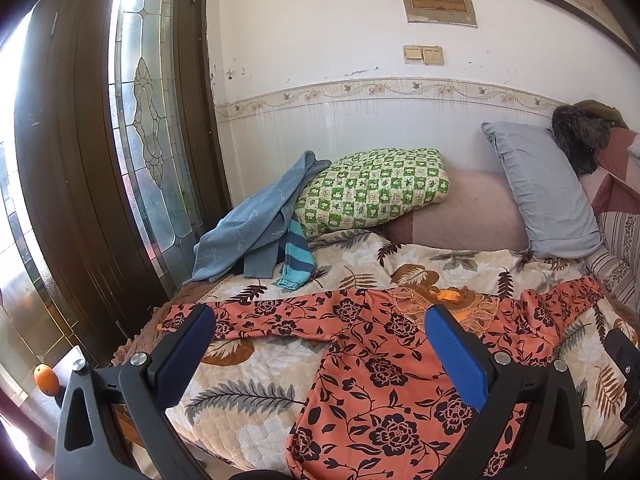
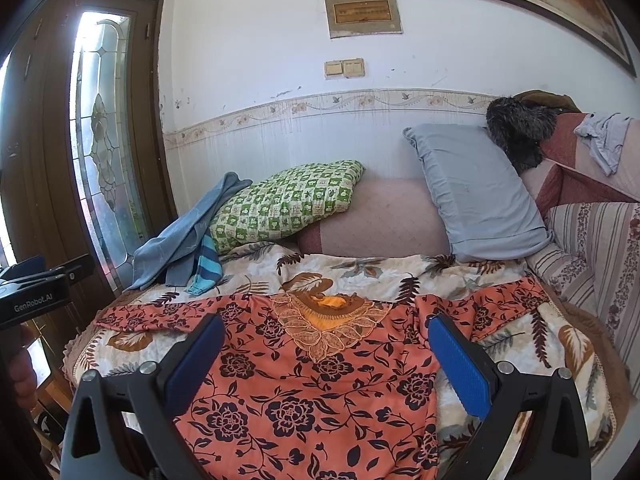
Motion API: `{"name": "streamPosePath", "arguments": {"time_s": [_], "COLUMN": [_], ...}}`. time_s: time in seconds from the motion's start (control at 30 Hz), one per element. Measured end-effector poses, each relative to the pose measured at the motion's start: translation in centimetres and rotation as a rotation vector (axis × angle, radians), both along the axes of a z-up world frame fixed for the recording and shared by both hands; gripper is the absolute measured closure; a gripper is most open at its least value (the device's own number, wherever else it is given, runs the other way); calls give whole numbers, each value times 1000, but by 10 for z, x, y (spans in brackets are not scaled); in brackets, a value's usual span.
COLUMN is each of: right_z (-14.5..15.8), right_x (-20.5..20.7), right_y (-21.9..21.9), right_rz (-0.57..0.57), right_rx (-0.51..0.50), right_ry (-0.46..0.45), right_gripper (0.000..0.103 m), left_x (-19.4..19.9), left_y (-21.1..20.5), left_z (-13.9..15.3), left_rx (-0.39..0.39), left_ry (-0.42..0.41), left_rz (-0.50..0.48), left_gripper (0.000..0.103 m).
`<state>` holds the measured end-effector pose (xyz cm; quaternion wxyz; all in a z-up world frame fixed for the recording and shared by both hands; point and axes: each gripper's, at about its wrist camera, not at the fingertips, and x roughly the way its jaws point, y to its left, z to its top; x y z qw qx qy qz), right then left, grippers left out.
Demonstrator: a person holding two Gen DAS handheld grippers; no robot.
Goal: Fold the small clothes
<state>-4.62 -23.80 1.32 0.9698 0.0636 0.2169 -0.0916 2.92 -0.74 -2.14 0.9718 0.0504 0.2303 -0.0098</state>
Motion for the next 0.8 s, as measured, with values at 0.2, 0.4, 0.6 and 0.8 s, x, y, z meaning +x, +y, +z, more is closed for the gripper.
{"name": "streamPosePath", "arguments": {"time_s": [0.2, 0.4, 0.6, 0.8], "right_z": [-3, -7, -11, -24], "right_x": [3, 9, 17, 35], "right_y": [-5, -9, -13, -33], "right_rz": [-5, -4, -12, -54], "right_rx": [10, 17, 20, 37], "right_ry": [6, 15, 19, 51], "right_gripper": [0, 0, 0, 0], "left_x": [5, 7, 15, 46], "left_y": [-5, -7, -9, -21], "left_z": [-4, -6, -9, -35], "left_rx": [9, 10, 12, 14], "left_ry": [11, 14, 18, 58], "left_rz": [-1, -3, 2, -10], "left_gripper": [0, 0, 0, 0]}}
